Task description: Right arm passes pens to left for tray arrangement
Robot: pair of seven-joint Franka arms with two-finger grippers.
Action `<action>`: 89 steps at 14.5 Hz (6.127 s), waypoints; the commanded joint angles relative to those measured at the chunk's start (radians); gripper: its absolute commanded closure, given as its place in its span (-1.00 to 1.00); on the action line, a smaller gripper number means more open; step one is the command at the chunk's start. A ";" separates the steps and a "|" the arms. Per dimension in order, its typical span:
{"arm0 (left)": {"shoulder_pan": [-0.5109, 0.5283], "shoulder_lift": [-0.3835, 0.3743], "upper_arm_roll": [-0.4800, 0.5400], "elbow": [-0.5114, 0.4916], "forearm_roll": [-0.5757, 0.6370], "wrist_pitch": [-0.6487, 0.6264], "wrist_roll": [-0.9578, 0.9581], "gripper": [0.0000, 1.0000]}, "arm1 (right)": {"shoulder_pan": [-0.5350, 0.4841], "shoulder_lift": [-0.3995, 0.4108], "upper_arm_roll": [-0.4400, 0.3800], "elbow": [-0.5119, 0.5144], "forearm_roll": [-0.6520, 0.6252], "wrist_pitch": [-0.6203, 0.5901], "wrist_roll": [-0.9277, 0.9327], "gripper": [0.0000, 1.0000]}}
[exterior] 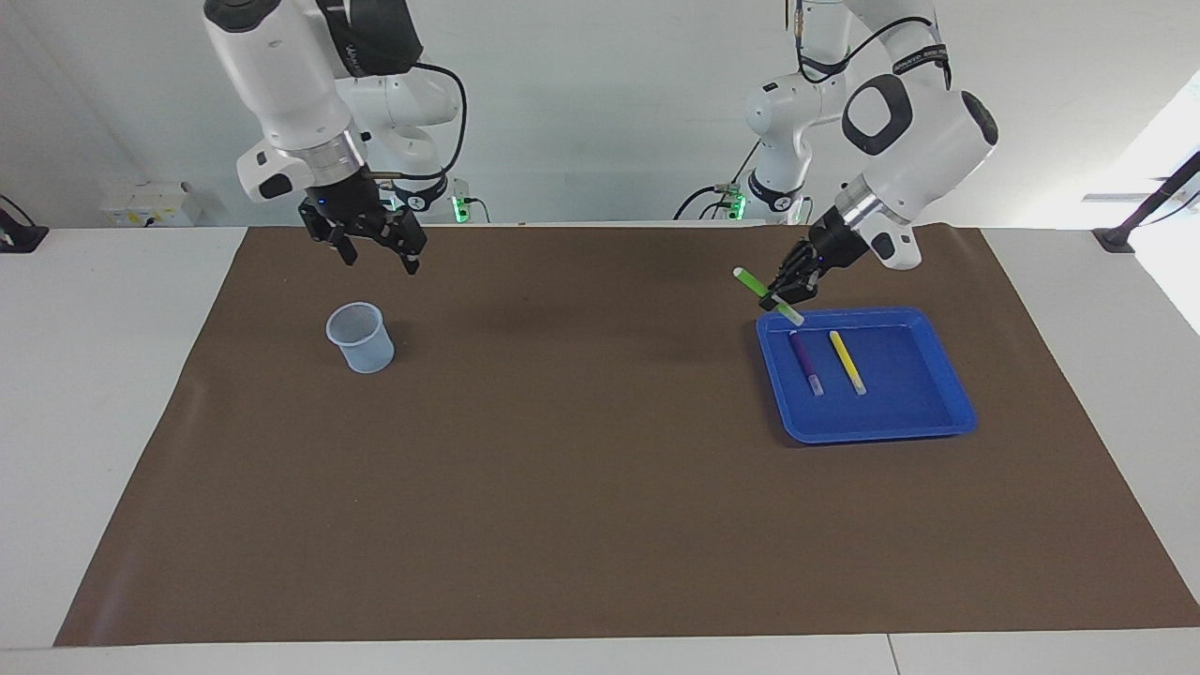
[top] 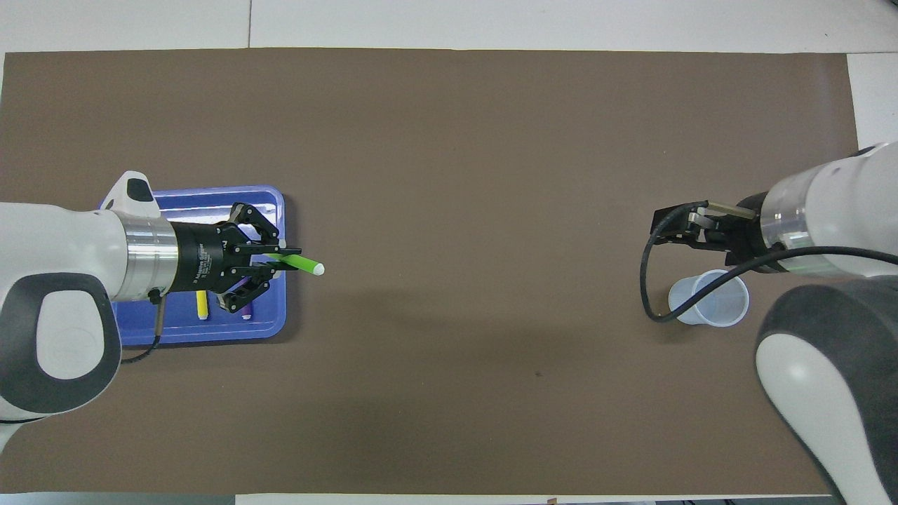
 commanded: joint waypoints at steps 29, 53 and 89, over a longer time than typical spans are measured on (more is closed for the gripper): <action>0.218 0.359 -0.004 -0.003 0.646 0.295 0.798 -1.00 | -0.031 0.138 -0.162 0.172 -0.090 -0.158 -0.329 -1.00; -0.021 0.160 -0.041 0.413 0.550 -0.440 0.616 -1.00 | -0.028 0.098 -0.155 0.157 -0.084 -0.158 -0.321 -1.00; -0.467 0.152 0.391 0.560 0.528 -0.490 0.600 -1.00 | -0.013 0.072 -0.159 0.162 -0.068 -0.155 -0.316 -1.00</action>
